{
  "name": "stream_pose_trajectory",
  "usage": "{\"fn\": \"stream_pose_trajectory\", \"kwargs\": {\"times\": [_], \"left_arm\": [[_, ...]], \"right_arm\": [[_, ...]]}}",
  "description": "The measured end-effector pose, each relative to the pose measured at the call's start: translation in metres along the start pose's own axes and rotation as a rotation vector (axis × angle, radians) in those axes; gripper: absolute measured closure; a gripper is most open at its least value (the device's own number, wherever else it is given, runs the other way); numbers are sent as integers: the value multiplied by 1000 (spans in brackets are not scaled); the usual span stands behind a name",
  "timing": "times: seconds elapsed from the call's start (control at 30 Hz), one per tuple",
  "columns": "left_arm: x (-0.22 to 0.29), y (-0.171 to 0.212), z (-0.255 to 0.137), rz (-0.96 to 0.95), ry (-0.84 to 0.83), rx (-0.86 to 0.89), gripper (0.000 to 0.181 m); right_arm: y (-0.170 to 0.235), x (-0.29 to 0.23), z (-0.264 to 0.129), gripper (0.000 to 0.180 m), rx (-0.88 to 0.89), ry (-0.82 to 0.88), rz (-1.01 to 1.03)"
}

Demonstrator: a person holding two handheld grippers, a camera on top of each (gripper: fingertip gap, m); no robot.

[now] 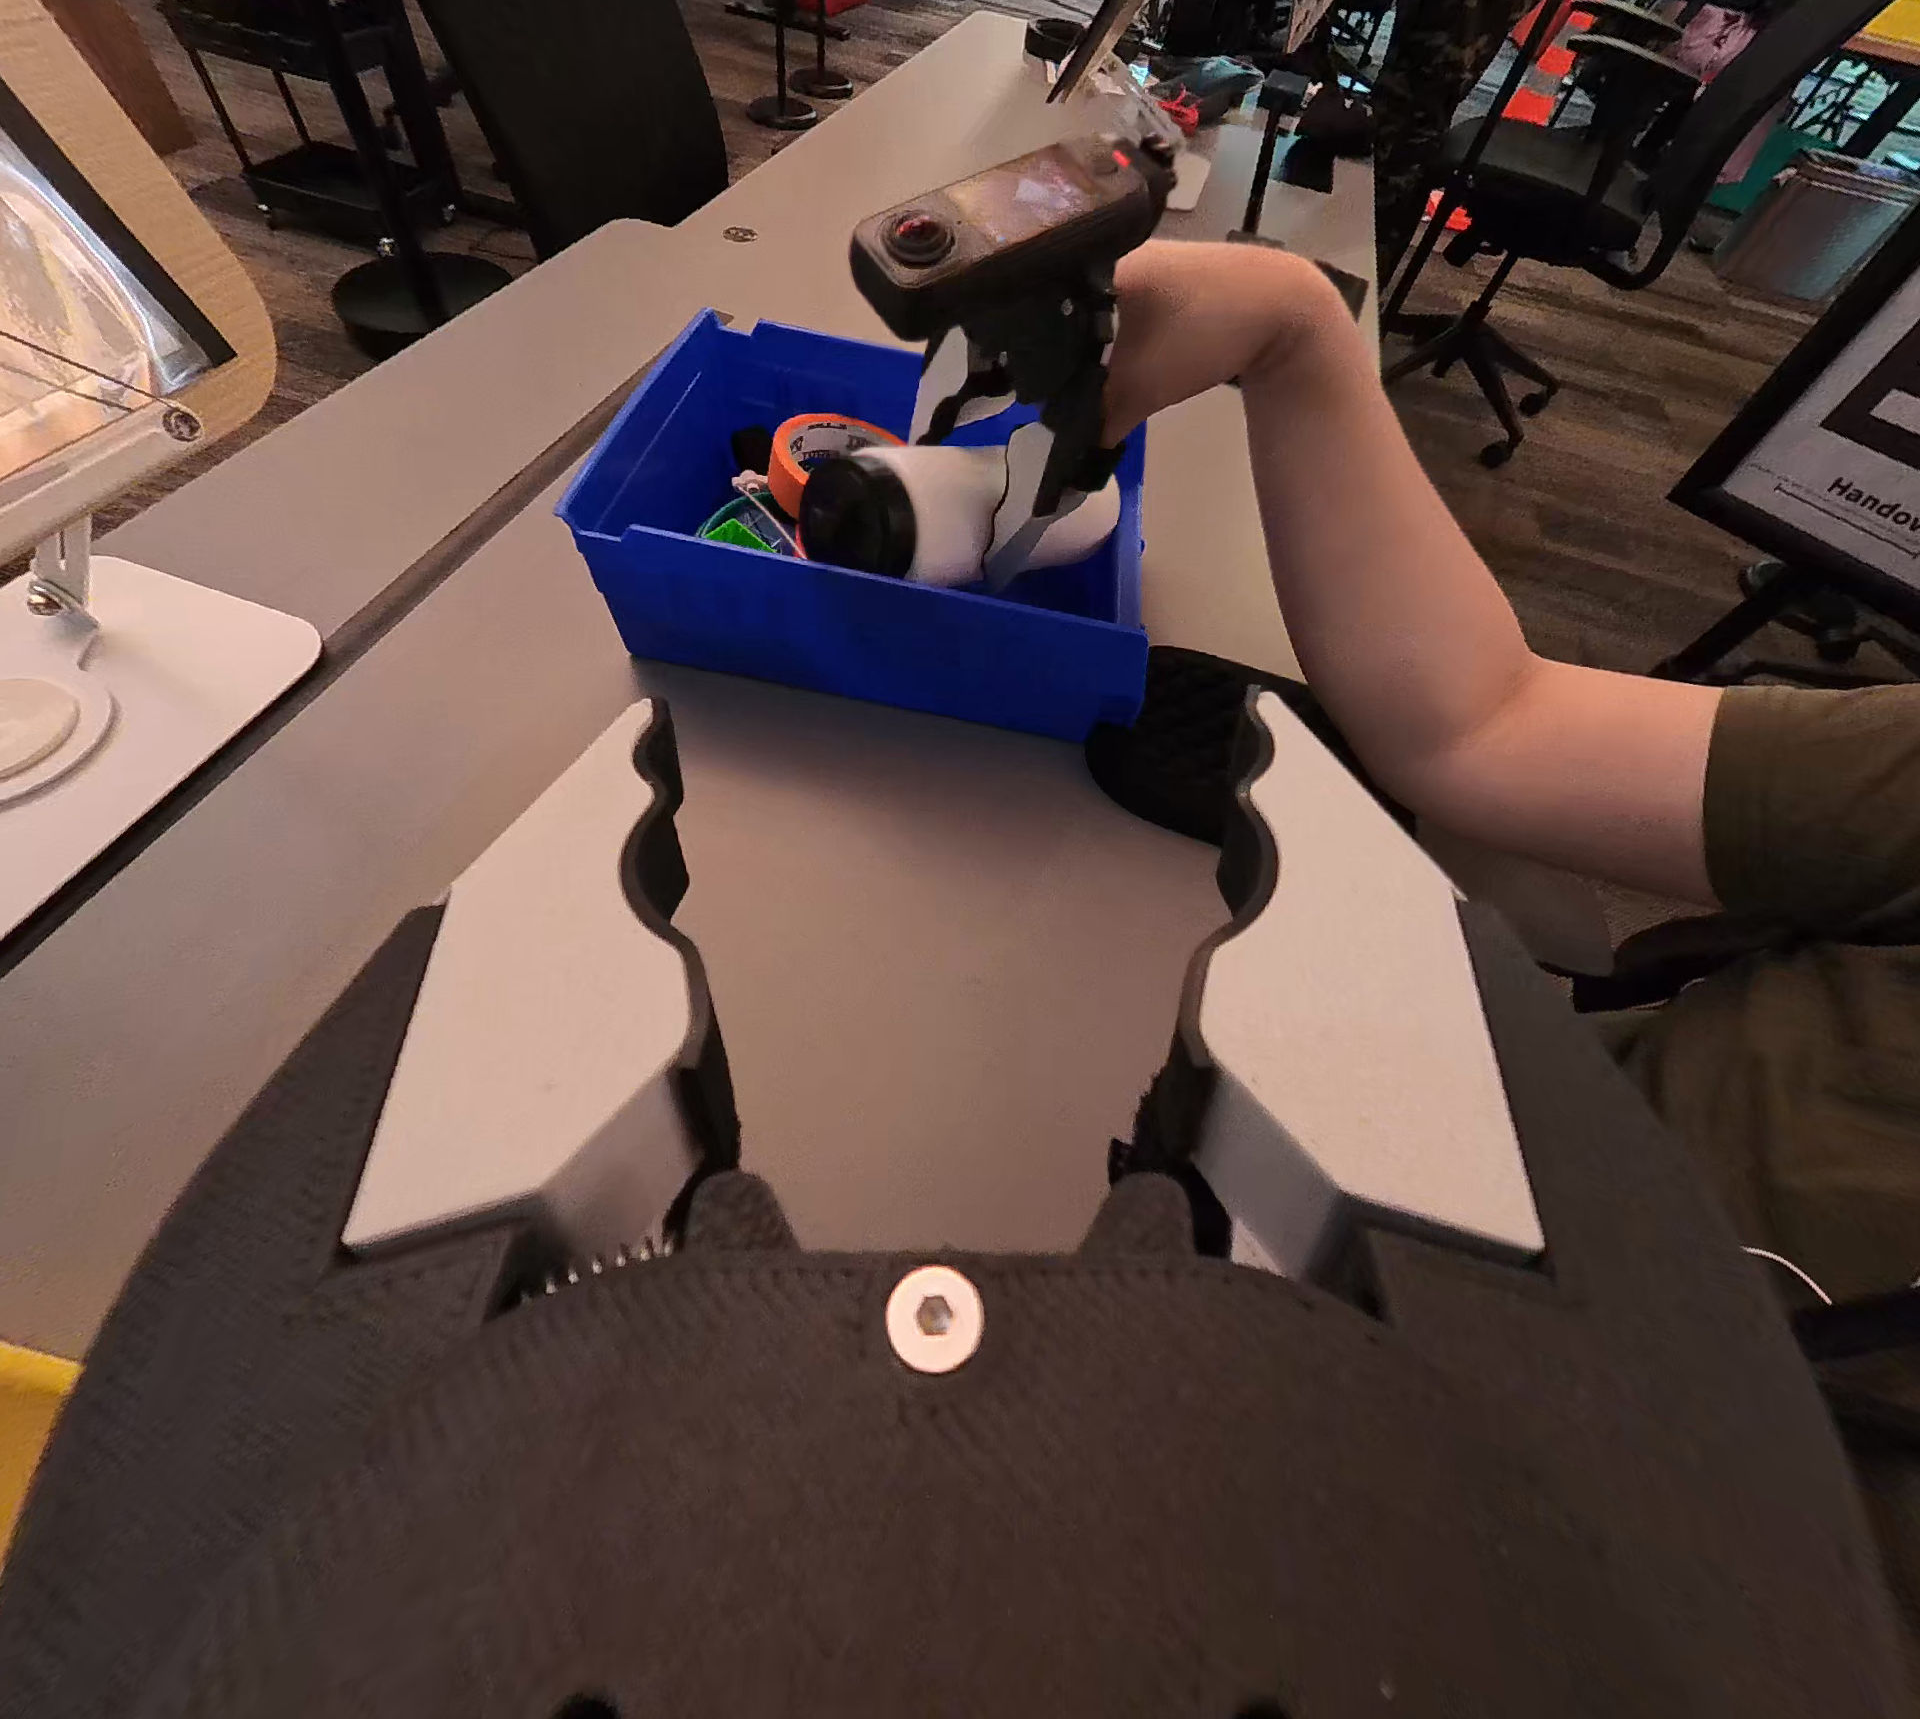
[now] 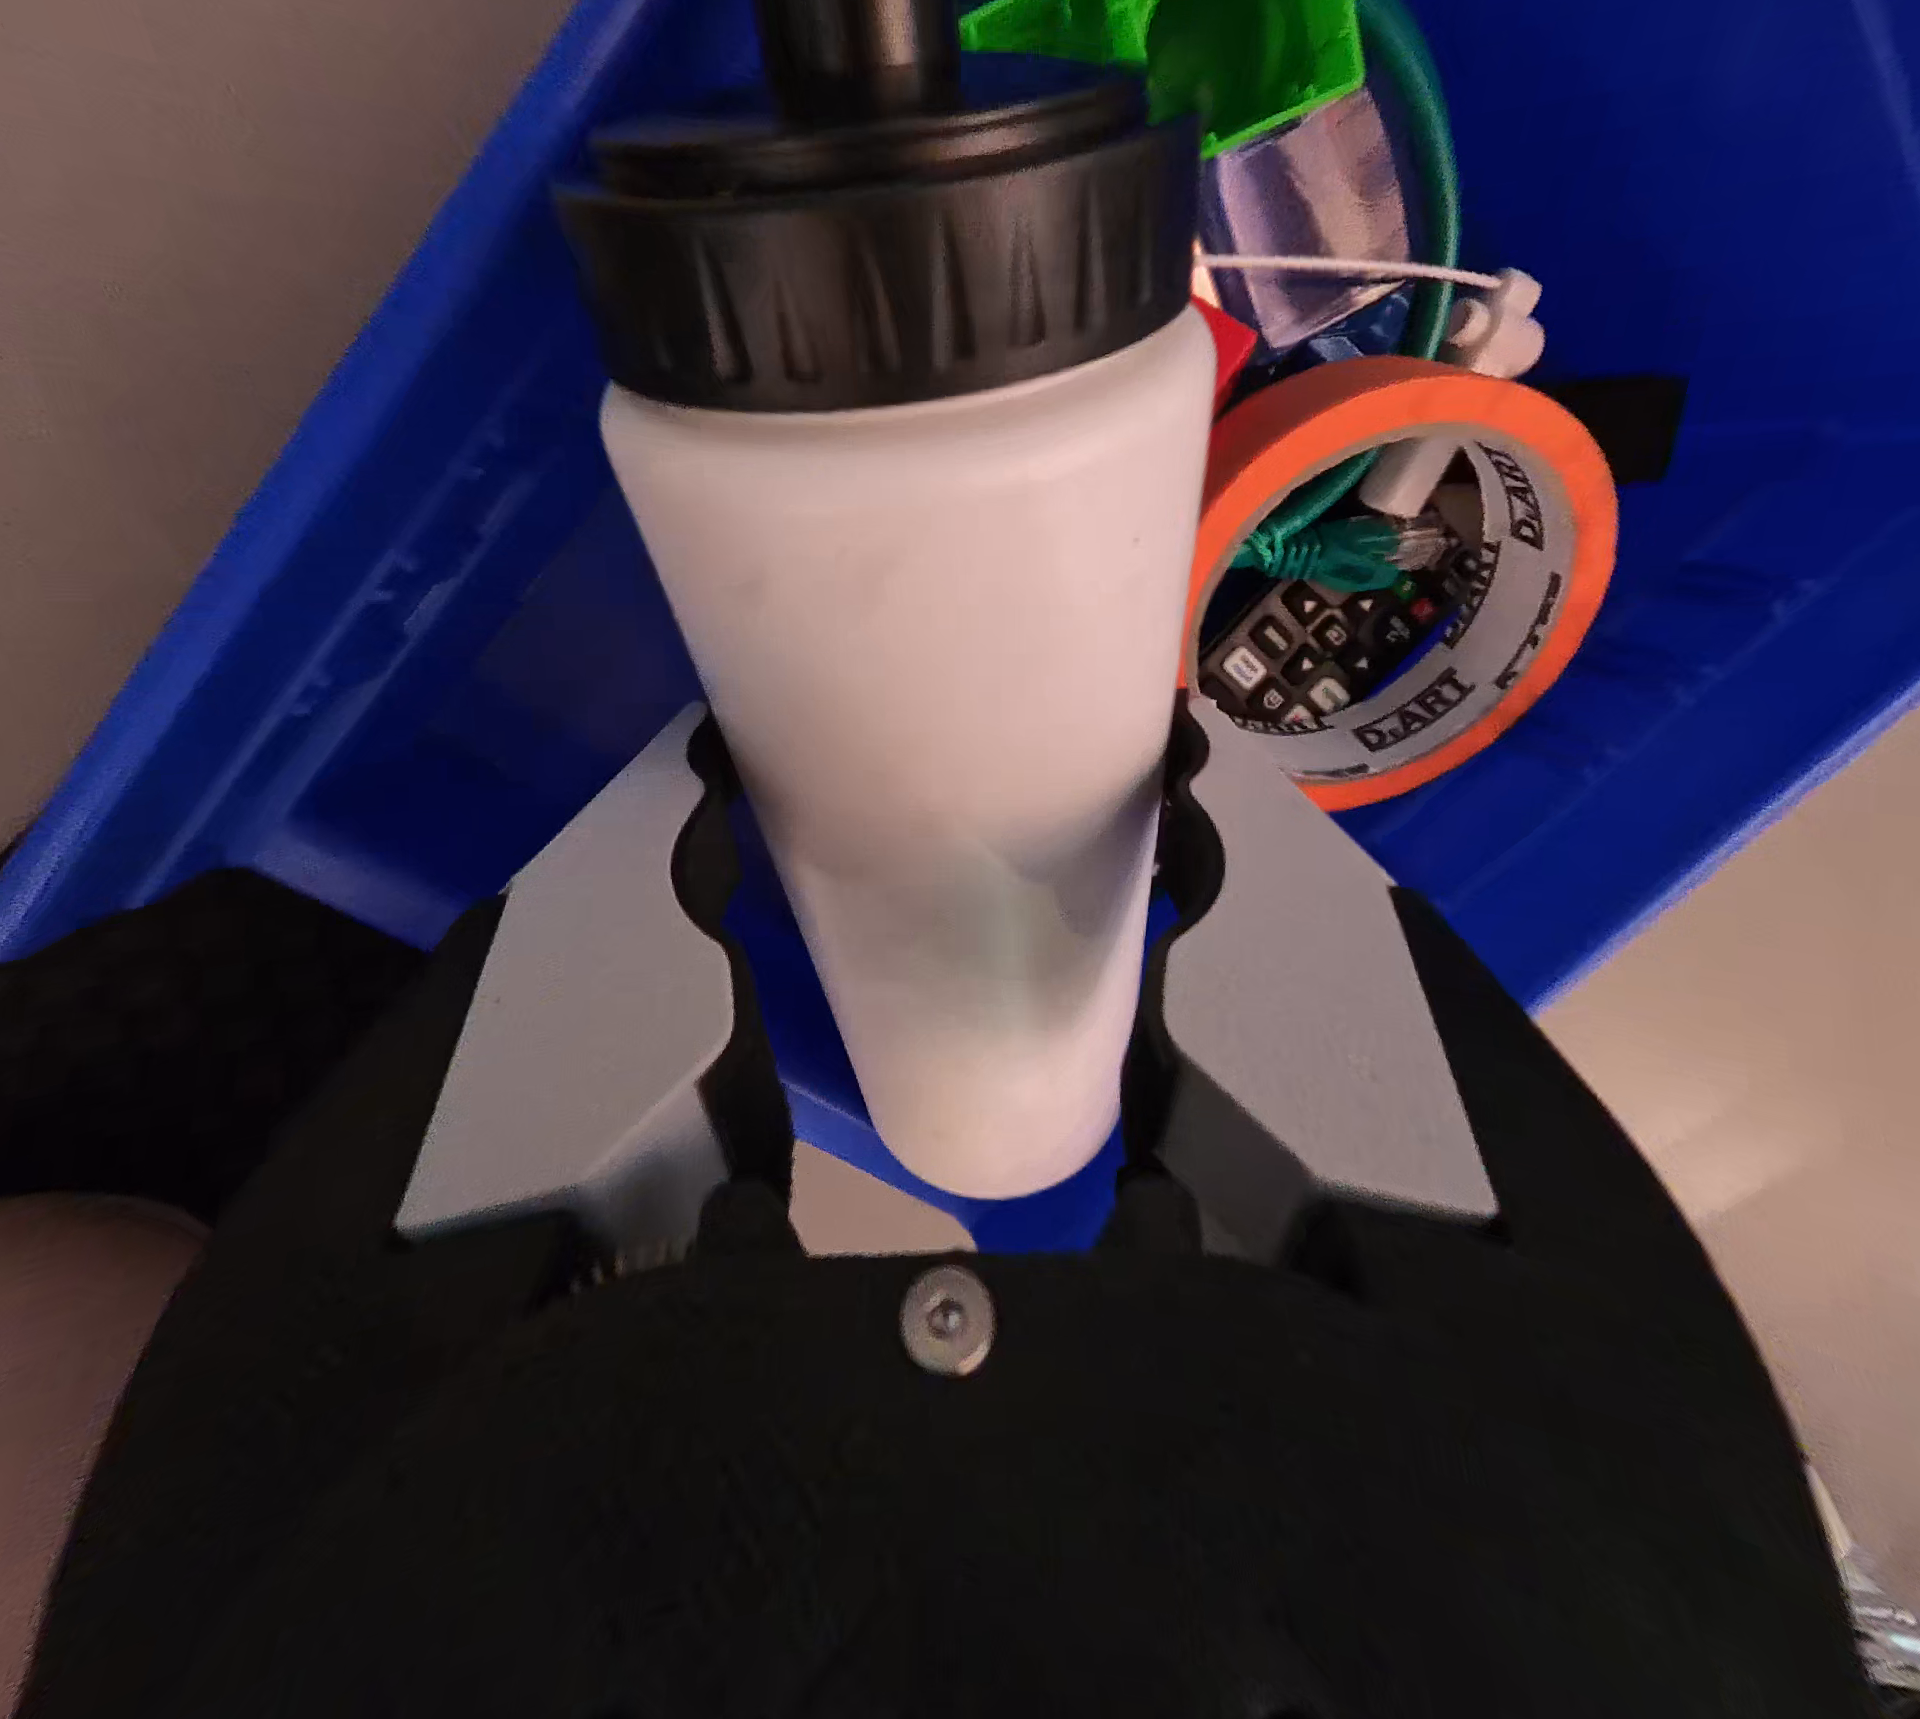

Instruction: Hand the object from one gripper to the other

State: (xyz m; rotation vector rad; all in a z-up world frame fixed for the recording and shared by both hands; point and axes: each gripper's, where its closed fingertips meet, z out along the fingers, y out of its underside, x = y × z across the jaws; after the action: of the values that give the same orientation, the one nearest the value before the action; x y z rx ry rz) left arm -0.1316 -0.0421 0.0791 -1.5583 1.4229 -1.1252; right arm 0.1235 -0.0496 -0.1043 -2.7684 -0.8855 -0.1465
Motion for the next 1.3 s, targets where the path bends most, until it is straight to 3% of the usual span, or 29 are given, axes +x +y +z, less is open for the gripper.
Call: {"fn": "stream_pose_trajectory", "kwargs": {"times": [0.37, 0.5, 0.6, 0.7, 0.83, 1.0, 1.1, 1.3], "left_arm": [[-10, 0, -8, -21, -21, 4, 75], [-48, 4, -48, -35, -217, -6, 74], [-92, 56, -89, -123, -425, -233, 76], [-130, 121, -129, -312, -603, -480, 102], [-175, 156, -133, -511, -672, -465, 114], [-208, 218, -128, -600, -758, -678, 128], [-221, 231, -122, -582, -795, -710, 136], [-234, 250, -114, -575, -819, -763, 136]], "right_arm": [[-2, 5, 17, 95, -89, 15, 88], [-14, 5, -8, 93, 55, -3, 142], [-33, 16, -51, 93, 270, 110, 98], [-49, 26, -100, 99, 479, 248, 82], [-63, 25, -134, 106, 640, 317, 58], [-67, 27, -130, 109, 627, 335, 46], [-68, 29, -123, 110, 603, 332, 39], [-65, 31, -111, 111, 557, 321, 38]]}}
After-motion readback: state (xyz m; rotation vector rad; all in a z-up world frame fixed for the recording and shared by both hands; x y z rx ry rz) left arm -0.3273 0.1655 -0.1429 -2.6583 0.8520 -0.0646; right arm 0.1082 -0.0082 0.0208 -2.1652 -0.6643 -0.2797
